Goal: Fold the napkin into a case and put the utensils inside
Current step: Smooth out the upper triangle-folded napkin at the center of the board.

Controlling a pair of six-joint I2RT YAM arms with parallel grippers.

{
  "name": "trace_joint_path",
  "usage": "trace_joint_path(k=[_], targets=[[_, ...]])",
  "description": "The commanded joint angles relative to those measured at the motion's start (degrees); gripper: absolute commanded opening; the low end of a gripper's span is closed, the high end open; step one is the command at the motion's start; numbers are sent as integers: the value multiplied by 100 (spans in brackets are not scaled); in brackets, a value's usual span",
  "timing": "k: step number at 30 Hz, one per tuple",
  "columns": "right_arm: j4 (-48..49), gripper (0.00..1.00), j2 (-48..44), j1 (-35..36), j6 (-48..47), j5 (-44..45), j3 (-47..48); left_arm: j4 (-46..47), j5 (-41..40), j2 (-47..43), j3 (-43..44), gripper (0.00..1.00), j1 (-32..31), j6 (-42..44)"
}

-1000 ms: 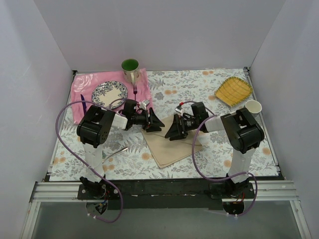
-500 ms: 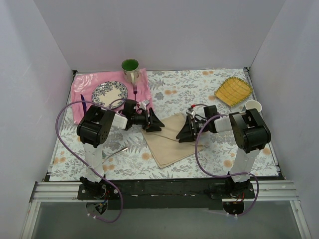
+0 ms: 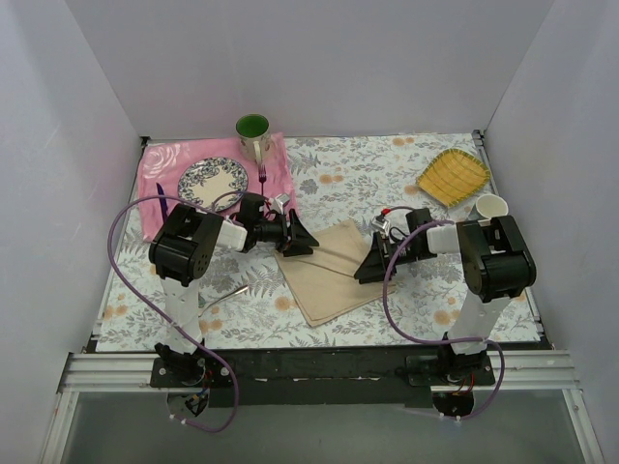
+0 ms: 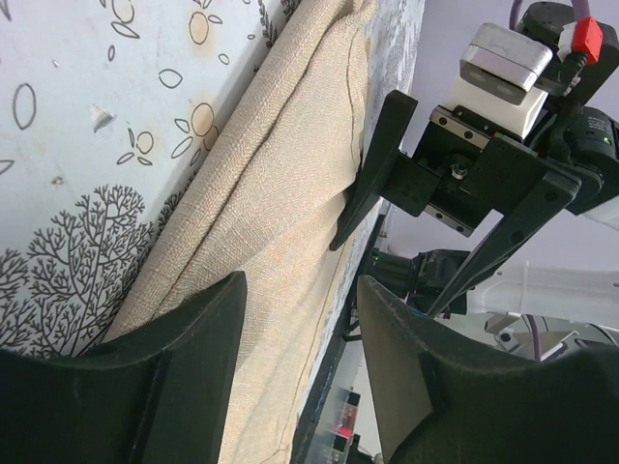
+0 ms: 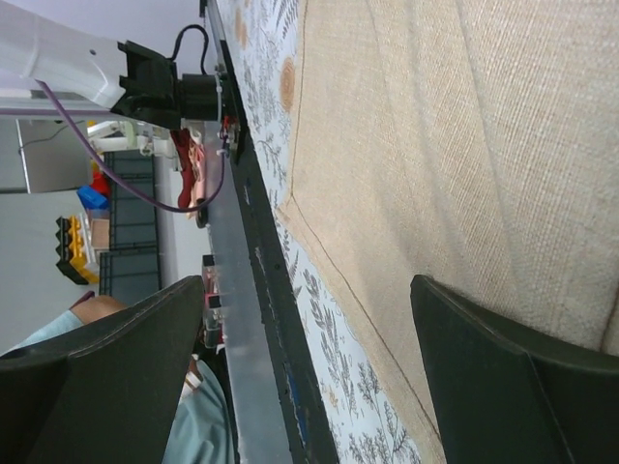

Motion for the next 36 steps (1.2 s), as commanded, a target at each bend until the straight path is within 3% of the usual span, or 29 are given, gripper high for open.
trace_joint_path(k=[1,3,7,12,14,17,18,21,27,36], targets=[[-1212,97,-102,-59,-922,618,4,-433,-490,222,-21,50,168,337],[-1406,97,-303,-15,-975,494,188,-266,-340,126,-56,50,168,320],[-1354,97,-778,117,-660,274,540,1040,248,-445,-197,56,142,-355],[-547,93,-1428,117,270,861,269,554,321,-1411,67,59,-104,-7],[-204,86,-1552,117,553,1029,67,113,180,-1553,120,59,-358,126],[-228,64,-1421,108,528,1144,-13,-63,-171,-1571,76,58,-762,30],[-350,52,-1368,108,458,1214,4,6,-277,-1528,41,58,-859,-23],[-658,41,-1245,117,177,1328,-4,217,-383,-1221,-3,56,-1167,-321],[-580,37,-797,47,18,1741,-171,351,-612,-465,216,53,-1405,-656],[-712,32,38,-120,-114,2005,-40,218,-603,-60,76,52,-975,-463]])
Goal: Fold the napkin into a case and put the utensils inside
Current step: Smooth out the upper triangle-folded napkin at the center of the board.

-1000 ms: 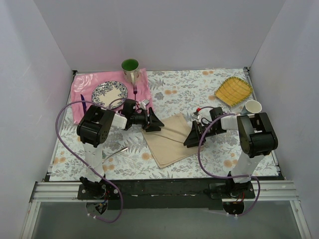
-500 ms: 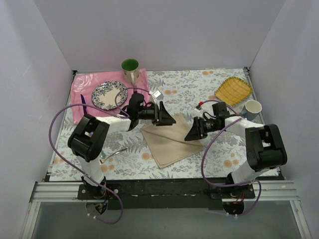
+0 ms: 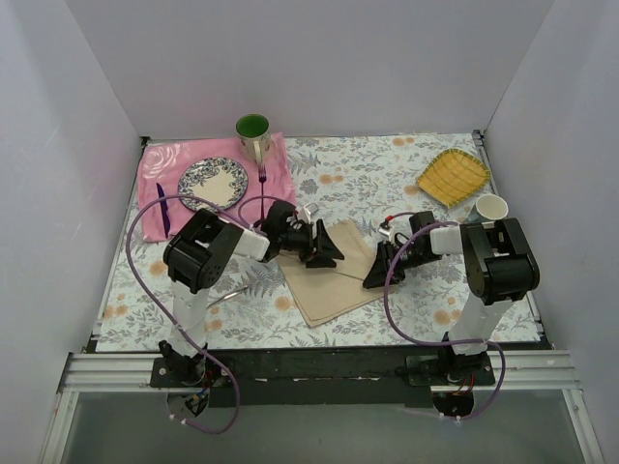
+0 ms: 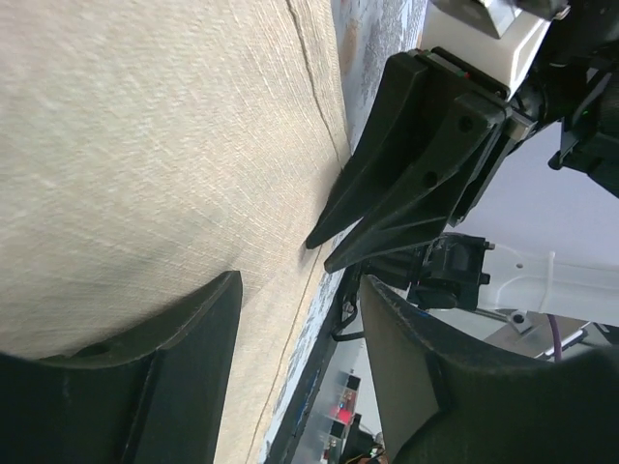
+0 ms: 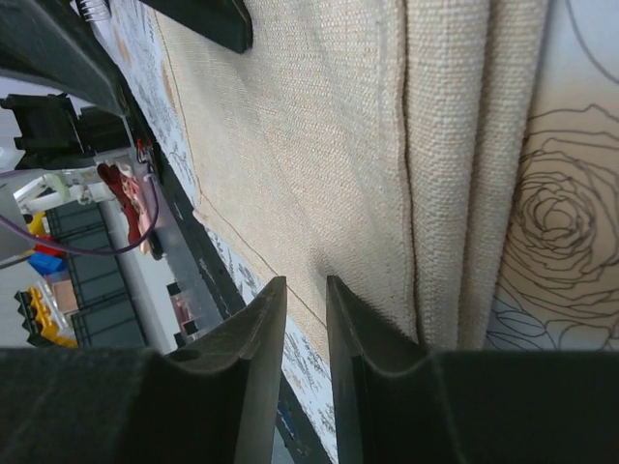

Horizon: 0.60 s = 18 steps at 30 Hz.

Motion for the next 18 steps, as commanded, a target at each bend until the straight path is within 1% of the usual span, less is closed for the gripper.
trace_joint_path(k=[1,9,15,16,18], targets=[[-102,32,303,-53,-250,454,48,-31,-61,-83,-129,52,378,156],[-146,30,418,-70,-241,699,74,-119,272,-295,-455,54,976,603],[-190,29,418,-70,-293,700,74,-181,703,-102,-412,54,1521,1052],[-190,29,435,-70,-293,700,74,-102,904,-75,-420,54,1565,1061],[-190,28,453,-70,-302,691,83,-93,1011,-40,-411,54,1679,1148]])
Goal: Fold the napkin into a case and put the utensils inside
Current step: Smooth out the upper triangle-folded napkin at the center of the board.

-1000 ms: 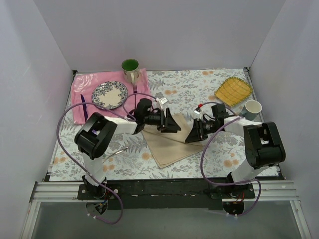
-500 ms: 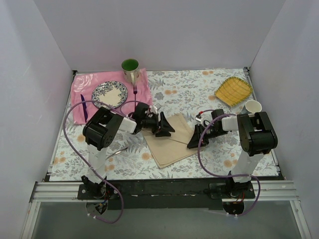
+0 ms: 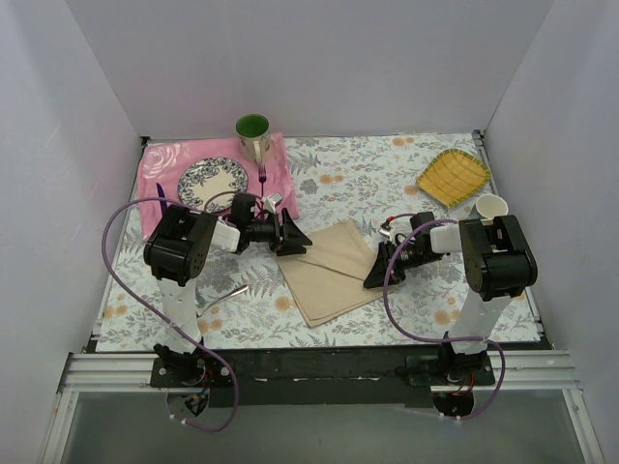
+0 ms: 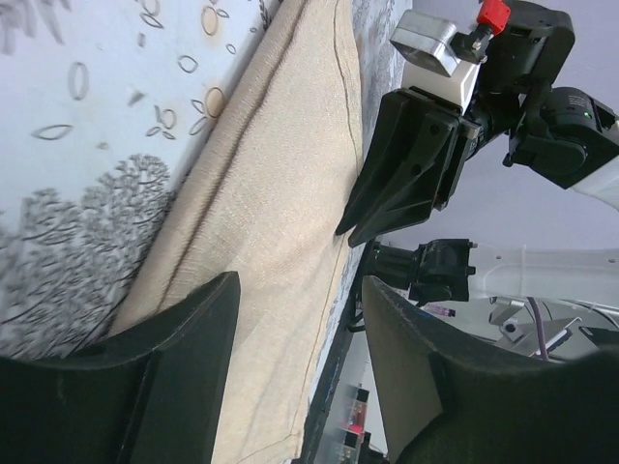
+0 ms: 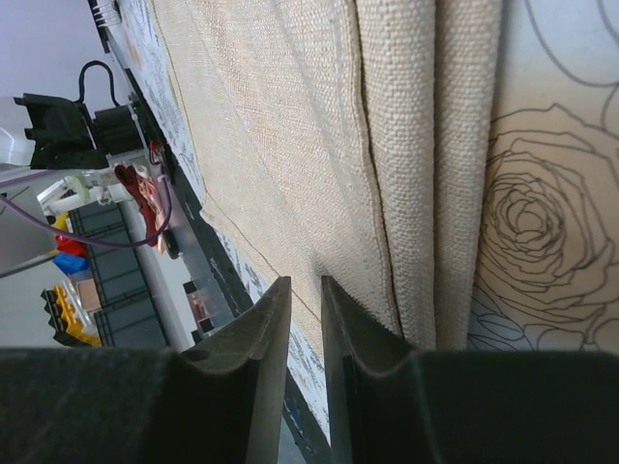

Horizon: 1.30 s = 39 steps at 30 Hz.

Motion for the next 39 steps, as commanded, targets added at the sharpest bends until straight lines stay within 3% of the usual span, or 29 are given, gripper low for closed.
trace_joint_path(k=[1,7,12,14,18,24,32,39], targets=[[-109,28,203,10,-322,851,4,-110,294,59,-81,54,294,476],[-241,29,-120,72,-331,140,180,628,620,-415,-222,54,339,170],[458,48,-1061,327,318,-652,408,910,691,-863,-240,56,102,-263],[917,60,-1448,484,1064,-679,452,770,551,-1048,-222,57,-13,-297],[1657,70,-1476,915,1734,-433,505,751,156,-935,-336,57,-189,-508],[2290,71,-703,1162,1964,-354,374,497,-162,-627,-337,56,-189,-439],[1545,71,-324,838,1182,-169,-22,-583,-698,-232,-20,55,-110,124],[595,71,-254,284,295,-169,-259,-980,-856,-73,94,54,-84,405]])
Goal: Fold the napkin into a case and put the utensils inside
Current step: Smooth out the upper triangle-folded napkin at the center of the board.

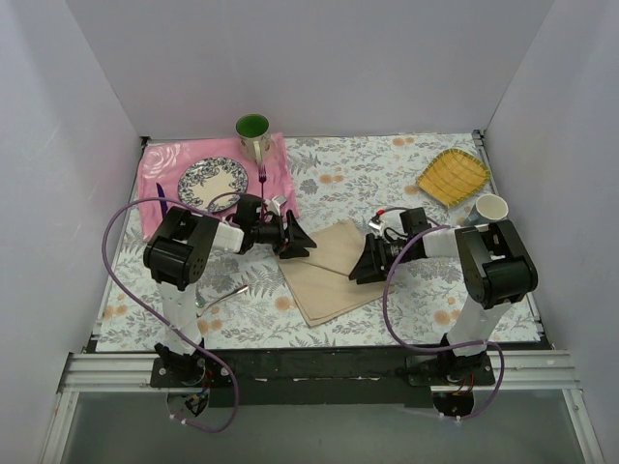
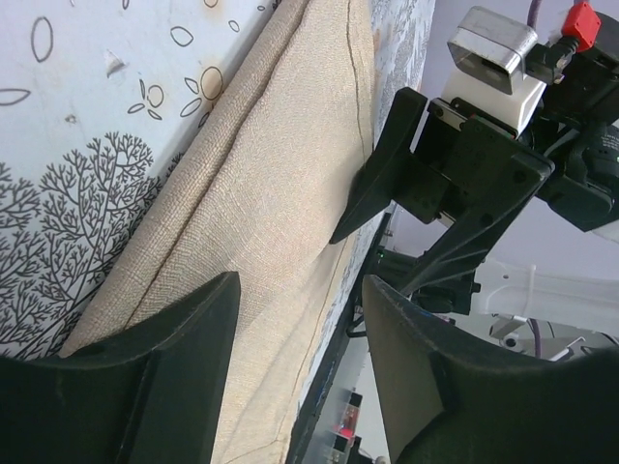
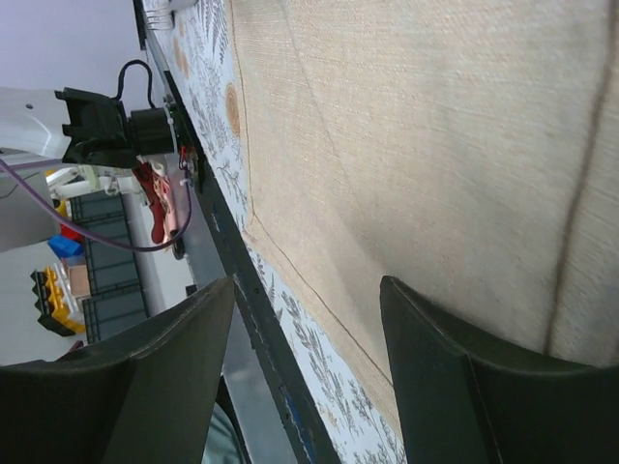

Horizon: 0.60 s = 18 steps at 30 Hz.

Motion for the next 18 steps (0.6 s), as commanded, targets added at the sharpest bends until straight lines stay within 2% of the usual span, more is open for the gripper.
trace_joint_path(k=[1,7,10,11,13,16,18], targets=[[-987,71,85,-353,-880,135,-137,-508,-467,130,70,54,63,410],[-1543,66,121,-617,-1452,-198,-93,-587,-441,191,114,53,72,541],[-1657,59,16,-504,-1452,-488,73,-806,-362,262,281,53,72,752],[-1832,54,-55,-459,-1452,-620,344,-842,-318,262,316,53,63,814],[-1886,49,-344,-363,-1593,-639,696,-1113,-292,227,483,53,11,1172],[-1746,41,-600,-310,-1392,-288,1408,-1447,-204,60,746,53,-130,1691],[-1981,34,-443,-301,-1452,318,1925,-1466,-81,-115,791,54,-165,1763]])
